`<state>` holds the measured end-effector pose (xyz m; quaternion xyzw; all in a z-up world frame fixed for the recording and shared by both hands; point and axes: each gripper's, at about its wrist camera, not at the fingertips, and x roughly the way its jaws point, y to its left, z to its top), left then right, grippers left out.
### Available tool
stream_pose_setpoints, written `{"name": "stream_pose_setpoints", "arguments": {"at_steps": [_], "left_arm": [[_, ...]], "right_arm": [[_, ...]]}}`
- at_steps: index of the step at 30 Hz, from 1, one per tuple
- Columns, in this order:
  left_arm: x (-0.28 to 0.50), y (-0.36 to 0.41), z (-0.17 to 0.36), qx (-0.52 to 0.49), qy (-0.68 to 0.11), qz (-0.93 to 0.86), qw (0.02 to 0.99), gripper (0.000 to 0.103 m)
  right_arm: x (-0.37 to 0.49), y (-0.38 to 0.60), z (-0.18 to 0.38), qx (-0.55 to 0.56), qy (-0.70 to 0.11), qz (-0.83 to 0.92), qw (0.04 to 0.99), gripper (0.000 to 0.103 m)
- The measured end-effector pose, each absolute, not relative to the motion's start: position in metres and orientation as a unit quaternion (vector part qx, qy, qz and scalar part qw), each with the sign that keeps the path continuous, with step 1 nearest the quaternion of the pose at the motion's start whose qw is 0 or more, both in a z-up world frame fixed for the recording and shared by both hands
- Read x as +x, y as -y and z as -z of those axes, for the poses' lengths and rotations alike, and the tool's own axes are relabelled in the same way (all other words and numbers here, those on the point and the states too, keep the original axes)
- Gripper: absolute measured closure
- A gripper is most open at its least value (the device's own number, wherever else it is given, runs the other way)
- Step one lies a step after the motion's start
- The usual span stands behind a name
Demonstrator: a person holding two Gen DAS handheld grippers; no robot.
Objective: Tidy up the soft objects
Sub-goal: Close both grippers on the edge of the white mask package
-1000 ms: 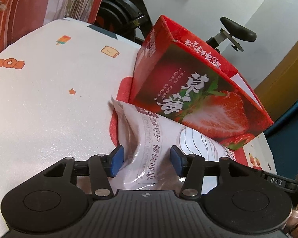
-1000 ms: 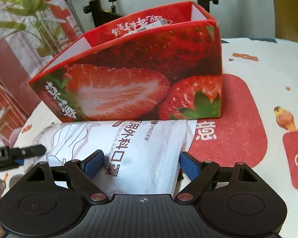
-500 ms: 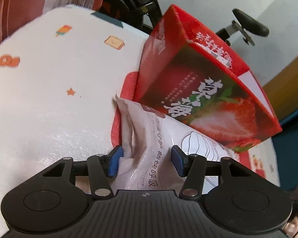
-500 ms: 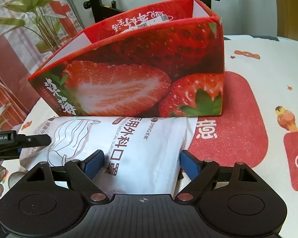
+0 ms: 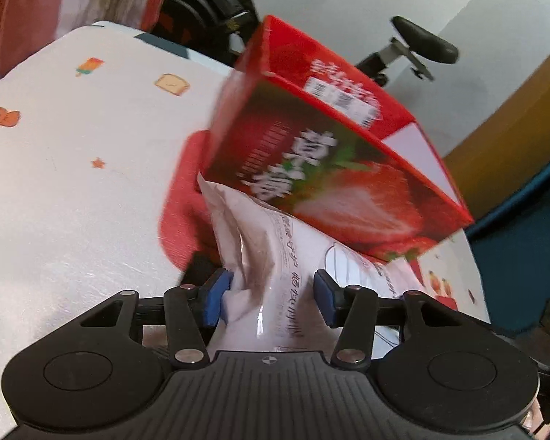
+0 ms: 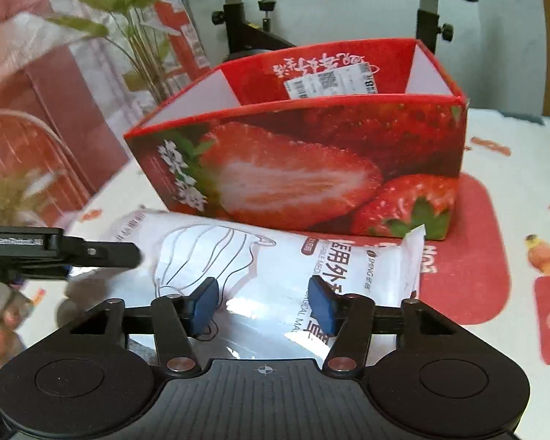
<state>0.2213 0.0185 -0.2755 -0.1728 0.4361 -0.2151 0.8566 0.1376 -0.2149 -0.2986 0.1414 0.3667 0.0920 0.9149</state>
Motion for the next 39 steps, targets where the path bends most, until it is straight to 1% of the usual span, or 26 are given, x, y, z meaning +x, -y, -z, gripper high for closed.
{"name": "stream_pose_setpoints", "arguments": {"at_steps": [4,9,12,15,16,19,21,24,26,28,30,32,34,36,39], "left_arm": [[0.214,-0.007,0.273,-0.135,-0.432,0.201,0.869,0.049],[0.211,-0.018,0.284,-0.145,-0.434,0.197,0.867,0.046],[0.209,-0.017,0.286,-0.139,-0.432,0.198,0.869,0.043],[0.211,-0.016,0.287,-0.137,-0.434,0.195,0.869,0.043],[0.212,-0.017,0.287,-0.139,-0.435,0.196,0.868,0.043],[0.214,-0.019,0.290,-0.149,-0.439,0.200,0.863,0.042],[0.216,-0.019,0.291,-0.153,-0.441,0.202,0.861,0.040],[0.219,-0.015,0.292,-0.153,-0.447,0.209,0.856,0.036],[0.223,-0.012,0.293,-0.151,-0.455,0.216,0.851,0.035],[0.229,-0.011,0.292,-0.151,-0.464,0.222,0.844,0.035],[0.234,-0.011,0.292,-0.155,-0.471,0.223,0.839,0.038],[0.234,-0.009,0.289,-0.149,-0.467,0.223,0.843,0.041],[0.229,-0.006,0.285,-0.133,-0.455,0.225,0.852,0.042],[0.225,-0.004,0.281,-0.121,-0.447,0.227,0.857,0.043],[0.225,-0.007,0.280,-0.114,-0.449,0.234,0.855,0.042]], "right_arm": [[0.131,0.227,0.296,0.152,-0.358,-0.060,0.919,0.048],[0.122,0.261,0.311,0.203,-0.358,-0.018,0.911,0.048],[0.131,0.273,0.323,0.239,-0.368,-0.011,0.899,0.048],[0.142,0.284,0.332,0.273,-0.381,-0.004,0.883,0.040],[0.147,0.284,0.335,0.278,-0.384,-0.006,0.880,0.038],[0.154,0.282,0.339,0.274,-0.394,-0.007,0.877,0.037],[0.155,0.276,0.339,0.259,-0.397,-0.010,0.881,0.035],[0.156,0.277,0.341,0.268,-0.395,-0.014,0.879,0.035],[0.156,0.279,0.340,0.275,-0.395,-0.015,0.876,0.034],[0.158,0.277,0.341,0.292,-0.393,-0.020,0.872,0.025],[0.161,0.271,0.340,0.277,-0.398,-0.023,0.874,0.022],[0.163,0.267,0.339,0.272,-0.402,-0.020,0.874,0.022],[0.162,0.270,0.339,0.289,-0.399,-0.017,0.870,0.028],[0.159,0.271,0.339,0.291,-0.399,-0.017,0.870,0.032],[0.158,0.261,0.336,0.238,-0.405,-0.024,0.882,0.032]]}}
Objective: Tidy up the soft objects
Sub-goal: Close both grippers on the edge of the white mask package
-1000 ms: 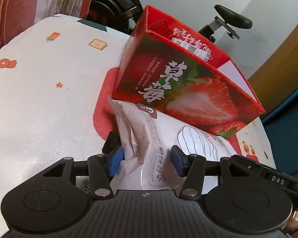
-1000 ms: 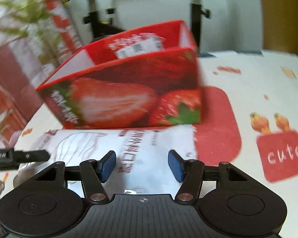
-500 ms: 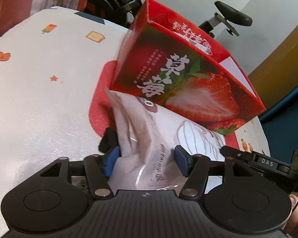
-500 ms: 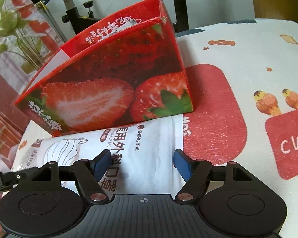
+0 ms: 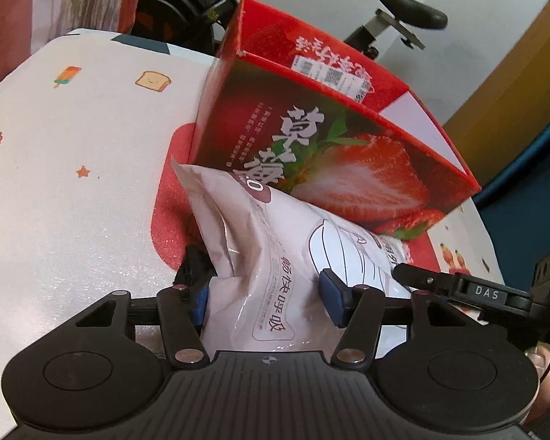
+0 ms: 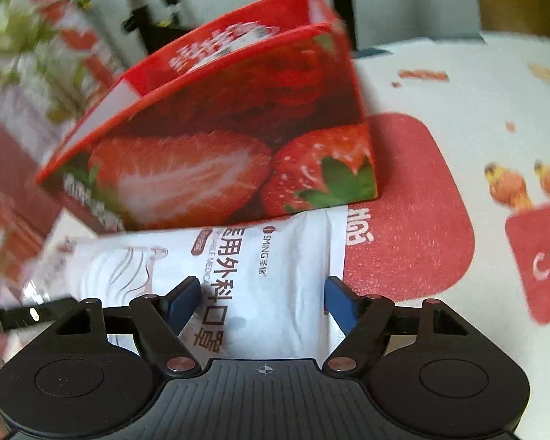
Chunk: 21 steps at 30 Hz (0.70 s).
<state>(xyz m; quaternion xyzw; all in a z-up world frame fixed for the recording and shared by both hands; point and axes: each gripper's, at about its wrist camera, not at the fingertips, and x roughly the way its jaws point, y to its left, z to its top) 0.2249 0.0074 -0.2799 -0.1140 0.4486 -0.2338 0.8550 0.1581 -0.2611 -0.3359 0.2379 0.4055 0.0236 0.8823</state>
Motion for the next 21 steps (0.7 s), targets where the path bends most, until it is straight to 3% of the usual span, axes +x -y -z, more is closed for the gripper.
{"name": "stream_pose_setpoints", "arguments": {"at_steps": [3,6,9,11,21], "left_arm": [[0.228,-0.013,0.281,-0.112,-0.460,0.240,0.847,0.040],[0.237,-0.034,0.283,-0.175,-0.473,0.228,0.833,0.040],[0.245,-0.053,0.287,-0.226,-0.469,0.214,0.827,0.046],[0.248,-0.059,0.289,-0.232,-0.466,0.199,0.831,0.057],[0.254,-0.051,0.308,-0.222,-0.457,0.191,0.840,0.061]], "right_arm": [[0.159,0.260,0.338,0.240,-0.404,-0.028,0.882,0.031],[0.159,0.261,0.338,0.232,-0.402,-0.031,0.885,0.031],[0.159,0.260,0.338,0.230,-0.402,-0.034,0.886,0.031],[0.159,0.259,0.338,0.224,-0.402,-0.037,0.887,0.031],[0.163,0.258,0.338,0.222,-0.403,-0.047,0.886,0.031]]}}
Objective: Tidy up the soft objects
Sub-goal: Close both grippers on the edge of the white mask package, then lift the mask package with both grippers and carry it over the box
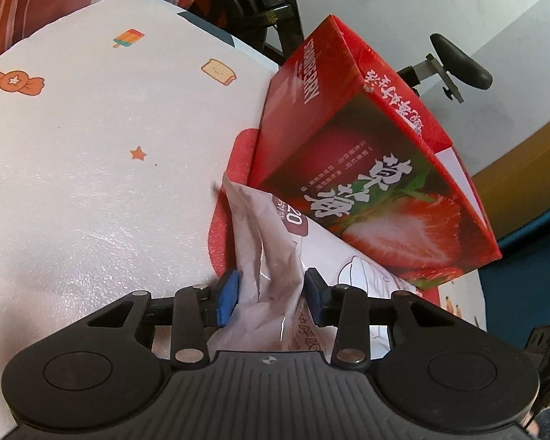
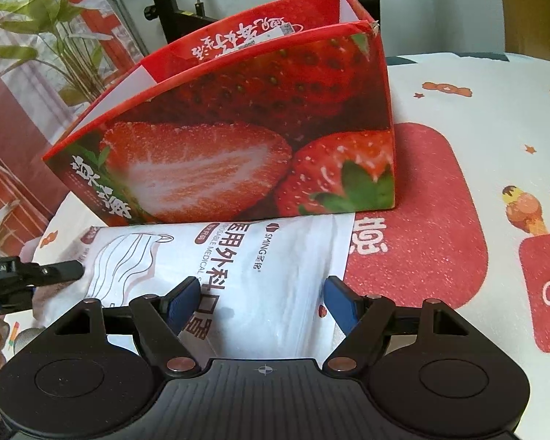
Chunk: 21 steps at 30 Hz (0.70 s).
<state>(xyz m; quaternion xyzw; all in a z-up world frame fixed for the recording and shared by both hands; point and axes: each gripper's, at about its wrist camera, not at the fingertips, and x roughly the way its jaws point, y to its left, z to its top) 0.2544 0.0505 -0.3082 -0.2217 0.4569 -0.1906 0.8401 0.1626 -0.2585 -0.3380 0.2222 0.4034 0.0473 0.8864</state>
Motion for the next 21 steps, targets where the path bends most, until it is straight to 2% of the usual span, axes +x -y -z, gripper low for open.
{"name": "stream_pose_setpoints", "arguments": {"at_steps": [8,14,15,21], "left_arm": [[0.256,-0.047,0.311,-0.201,-0.457,0.190,0.845,0.060],[0.251,-0.052,0.314,-0.215,-0.453,0.192,0.843,0.060],[0.251,-0.052,0.313,-0.216,-0.454,0.192,0.843,0.060],[0.242,-0.050,0.306,-0.207,-0.451,0.198,0.845,0.060]], "right_arm": [[0.165,0.254,0.340,0.258,-0.395,-0.032,0.881,0.030],[0.159,0.251,0.334,0.271,-0.390,-0.032,0.879,0.046],[0.157,0.250,0.333,0.275,-0.386,-0.043,0.879,0.055],[0.148,0.243,0.319,0.226,-0.379,-0.047,0.896,0.055]]}}
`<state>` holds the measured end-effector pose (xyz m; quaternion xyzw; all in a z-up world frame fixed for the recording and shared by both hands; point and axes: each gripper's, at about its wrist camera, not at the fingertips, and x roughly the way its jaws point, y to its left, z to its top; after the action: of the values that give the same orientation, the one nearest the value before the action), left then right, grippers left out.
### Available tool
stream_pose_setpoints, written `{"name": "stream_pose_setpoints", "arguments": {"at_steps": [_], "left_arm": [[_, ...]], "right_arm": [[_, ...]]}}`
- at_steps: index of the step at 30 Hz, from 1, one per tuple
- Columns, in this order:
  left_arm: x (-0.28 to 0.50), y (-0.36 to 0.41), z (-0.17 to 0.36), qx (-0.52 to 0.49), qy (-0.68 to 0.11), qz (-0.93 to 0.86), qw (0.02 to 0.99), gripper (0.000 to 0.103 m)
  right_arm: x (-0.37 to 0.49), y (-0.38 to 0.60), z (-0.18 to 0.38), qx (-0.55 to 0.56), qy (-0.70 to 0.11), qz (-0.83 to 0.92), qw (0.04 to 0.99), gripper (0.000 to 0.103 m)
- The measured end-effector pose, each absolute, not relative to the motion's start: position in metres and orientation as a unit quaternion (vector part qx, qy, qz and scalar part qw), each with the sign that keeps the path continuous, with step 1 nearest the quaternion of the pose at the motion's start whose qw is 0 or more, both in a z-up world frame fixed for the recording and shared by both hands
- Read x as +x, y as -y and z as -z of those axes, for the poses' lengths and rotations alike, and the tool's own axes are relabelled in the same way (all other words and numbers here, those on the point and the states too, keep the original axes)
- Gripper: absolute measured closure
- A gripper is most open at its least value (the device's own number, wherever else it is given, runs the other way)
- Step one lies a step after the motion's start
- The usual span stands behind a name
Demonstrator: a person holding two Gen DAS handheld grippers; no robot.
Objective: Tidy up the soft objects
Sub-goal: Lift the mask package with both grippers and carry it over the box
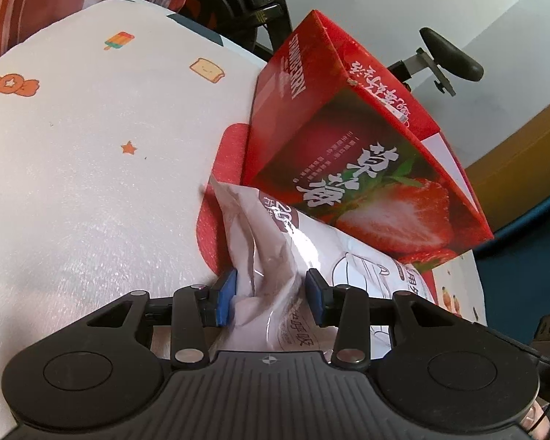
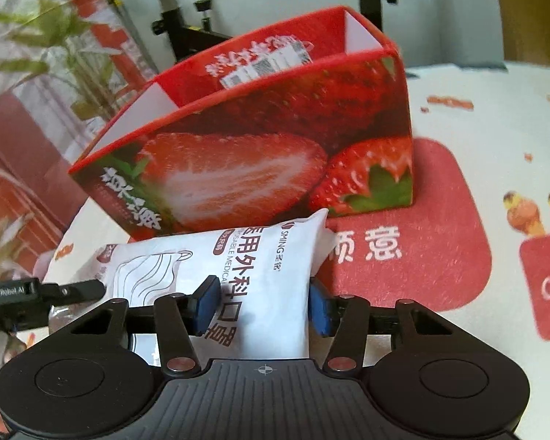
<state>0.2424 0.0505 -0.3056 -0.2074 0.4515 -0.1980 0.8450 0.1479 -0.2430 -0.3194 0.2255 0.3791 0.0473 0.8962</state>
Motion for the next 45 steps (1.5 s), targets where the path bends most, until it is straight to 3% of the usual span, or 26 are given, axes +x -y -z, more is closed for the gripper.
{"name": "stream_pose_setpoints", "arguments": {"at_steps": [12,27,34,37,45], "left_arm": [[0.218,-0.067,0.284,-0.238,-0.423,0.205,0.850,0.060],[0.197,-0.074,0.200,-0.210,-0.313,0.229,0.898,0.060],[0.216,-0.050,0.171,-0.171,-0.288,0.220,0.916,0.060],[0.228,-0.038,0.166,-0.144,-0.289,0.220,0.921,0.060],[0.285,0.002,0.160,-0.116,-0.284,0.226,0.925,0.060]], "right_arm": [[0.121,0.228,0.276,0.115,-0.330,-0.095,0.932,0.056],[0.124,0.233,0.193,0.050,-0.248,-0.146,0.956,0.057],[0.154,0.240,0.164,-0.026,-0.224,-0.150,0.963,0.058],[0.171,0.248,0.160,-0.061,-0.212,-0.140,0.965,0.063],[0.217,0.294,0.174,-0.050,-0.168,-0.096,0.980,0.064]]}}
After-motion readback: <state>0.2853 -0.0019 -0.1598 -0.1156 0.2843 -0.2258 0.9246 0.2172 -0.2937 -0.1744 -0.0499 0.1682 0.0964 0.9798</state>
